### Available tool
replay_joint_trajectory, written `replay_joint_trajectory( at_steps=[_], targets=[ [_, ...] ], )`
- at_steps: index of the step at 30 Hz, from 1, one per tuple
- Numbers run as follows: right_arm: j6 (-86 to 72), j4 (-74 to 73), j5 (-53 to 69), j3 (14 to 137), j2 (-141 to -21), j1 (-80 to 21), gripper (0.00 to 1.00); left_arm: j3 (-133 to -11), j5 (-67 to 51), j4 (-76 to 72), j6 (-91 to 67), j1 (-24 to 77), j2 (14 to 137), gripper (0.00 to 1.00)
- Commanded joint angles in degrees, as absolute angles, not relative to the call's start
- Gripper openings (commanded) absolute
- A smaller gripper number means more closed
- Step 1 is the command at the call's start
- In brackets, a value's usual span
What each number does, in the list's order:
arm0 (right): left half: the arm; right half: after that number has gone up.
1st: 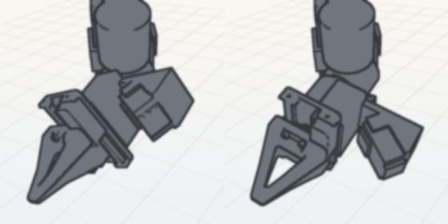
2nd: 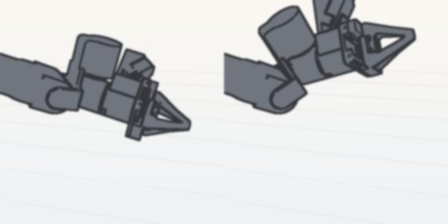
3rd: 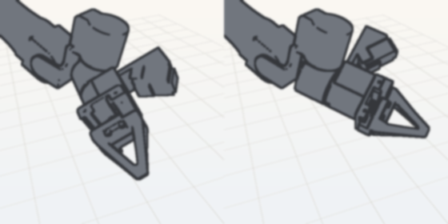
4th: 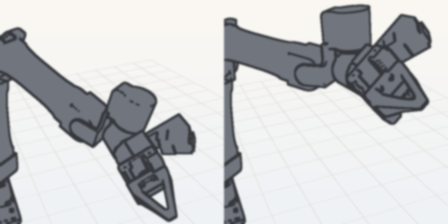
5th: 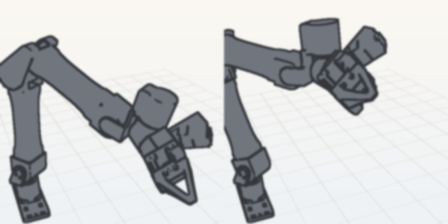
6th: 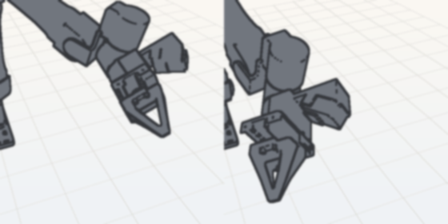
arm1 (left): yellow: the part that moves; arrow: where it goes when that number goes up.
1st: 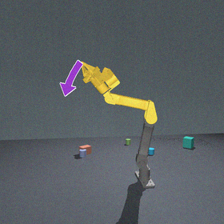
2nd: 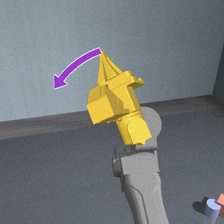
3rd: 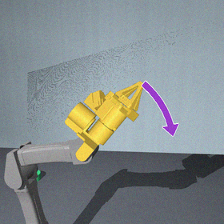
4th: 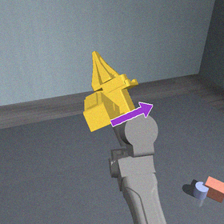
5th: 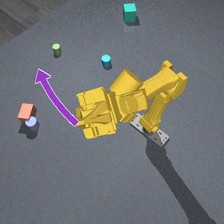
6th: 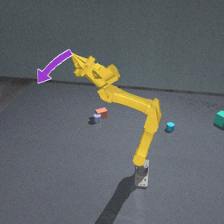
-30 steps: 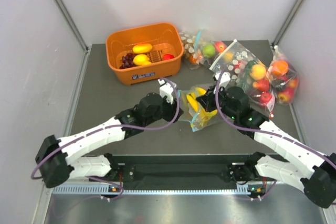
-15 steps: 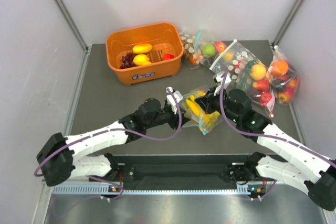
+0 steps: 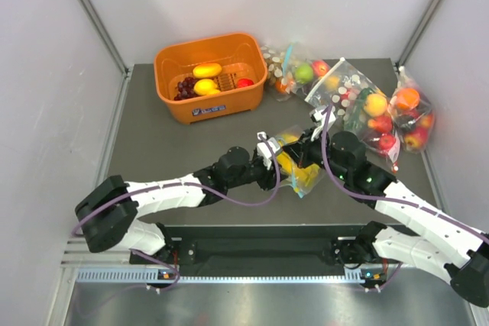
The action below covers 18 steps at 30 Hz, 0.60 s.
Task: Open the zip-top bag and remove the fake food
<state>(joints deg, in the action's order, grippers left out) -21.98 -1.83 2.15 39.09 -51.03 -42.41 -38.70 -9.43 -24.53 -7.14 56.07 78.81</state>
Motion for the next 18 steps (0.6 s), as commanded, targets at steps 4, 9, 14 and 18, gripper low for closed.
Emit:
replay_joint_trajectory(
  at_steps=[4, 9, 14, 18],
  targets=[
    [-23.03, 0.44, 1.93, 39.82, -49.83, -44.21, 0.00, -42.71, -2.65, -32.34, -7.47, 59.67, 82.70, 0.46],
    [-23.38, 1.14, 1.23, 39.02, -50.01, -44.47, 0.00, -44.38, -1.41, -35.15, -8.44, 61.96, 86.04, 0.46],
    [-22.94, -4.82, -5.35, 40.16, -48.61, -44.47, 0.25, -43.68, -0.70, -37.53, -9.23, 62.40, 87.71, 0.46],
    [-23.81, -10.45, -13.34, 39.47, -44.83, -44.39, 0.82, -42.45, -1.05, -39.37, -9.75, 62.40, 88.77, 0.46]
  ],
)
